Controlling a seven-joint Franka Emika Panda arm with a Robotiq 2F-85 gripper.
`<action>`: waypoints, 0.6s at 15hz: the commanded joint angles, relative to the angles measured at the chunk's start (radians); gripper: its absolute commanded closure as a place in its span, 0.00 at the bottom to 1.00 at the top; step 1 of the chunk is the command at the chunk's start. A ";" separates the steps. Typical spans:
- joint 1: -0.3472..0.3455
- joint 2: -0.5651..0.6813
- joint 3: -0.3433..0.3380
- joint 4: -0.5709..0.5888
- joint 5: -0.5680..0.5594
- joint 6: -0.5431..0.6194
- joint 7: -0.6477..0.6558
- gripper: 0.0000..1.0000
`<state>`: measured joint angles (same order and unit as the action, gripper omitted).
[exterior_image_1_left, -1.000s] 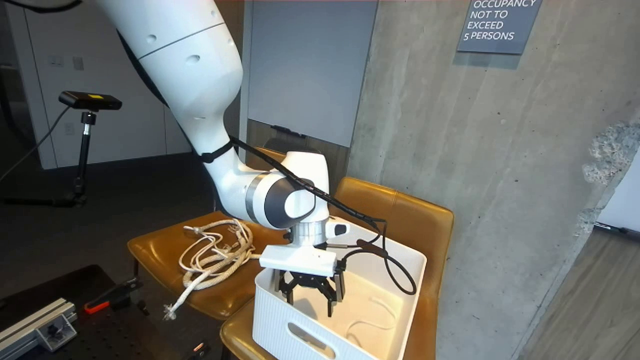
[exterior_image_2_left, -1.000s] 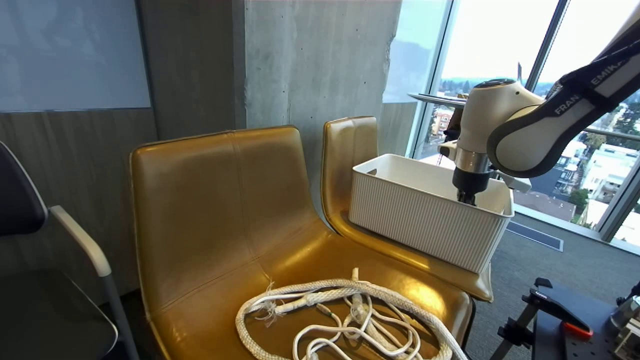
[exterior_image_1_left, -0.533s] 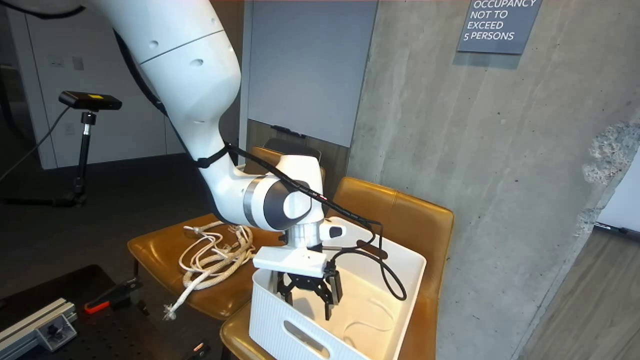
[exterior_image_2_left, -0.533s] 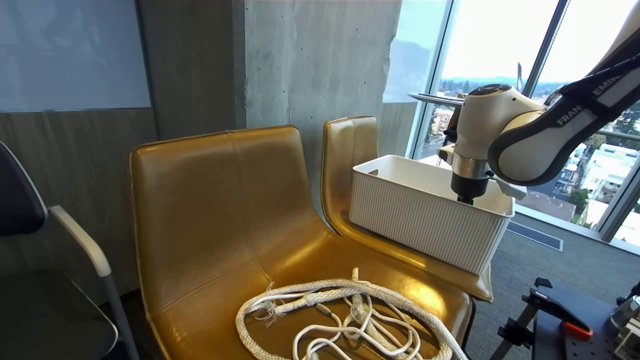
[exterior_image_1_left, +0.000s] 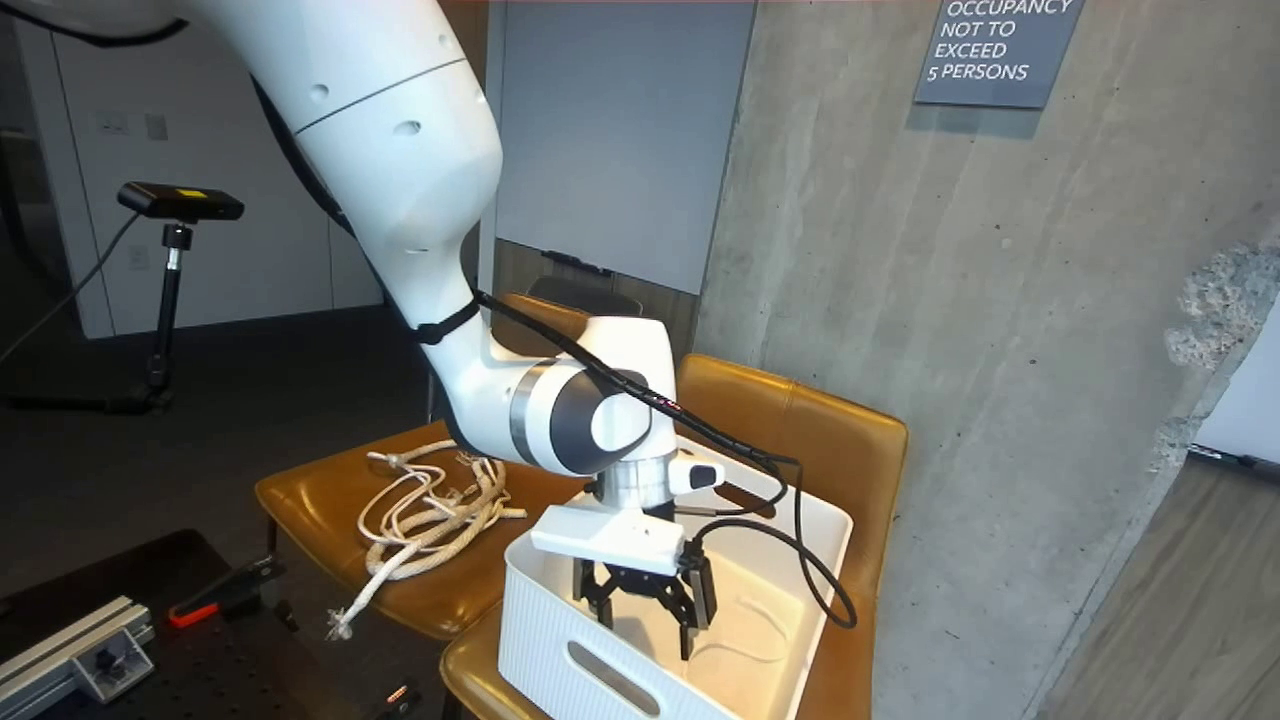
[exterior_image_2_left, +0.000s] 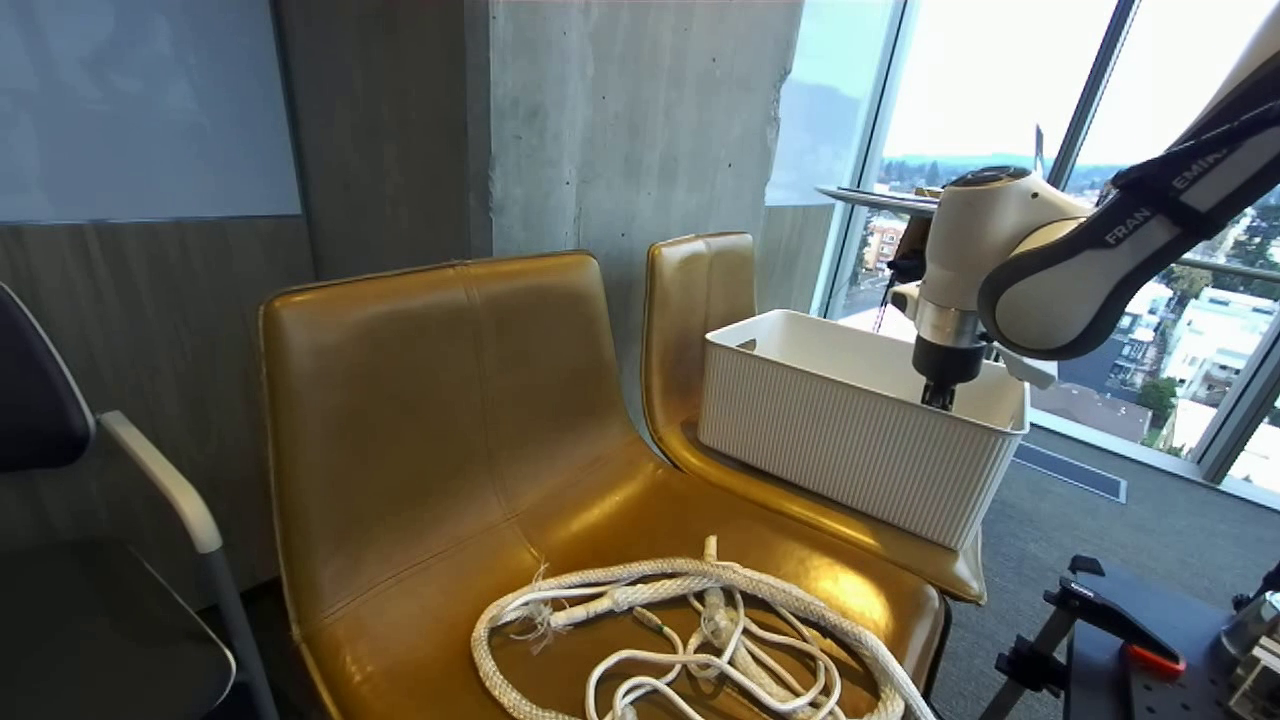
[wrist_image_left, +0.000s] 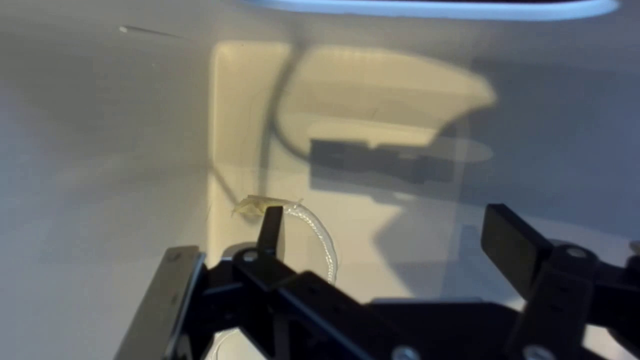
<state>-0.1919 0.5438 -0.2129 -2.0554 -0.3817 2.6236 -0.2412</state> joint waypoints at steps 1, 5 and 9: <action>-0.064 0.059 0.037 0.120 0.059 -0.030 -0.086 0.00; -0.089 0.107 0.092 0.227 0.137 -0.068 -0.135 0.00; -0.078 0.166 0.116 0.304 0.161 -0.102 -0.140 0.00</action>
<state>-0.2601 0.6565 -0.1205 -1.8310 -0.2486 2.5664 -0.3514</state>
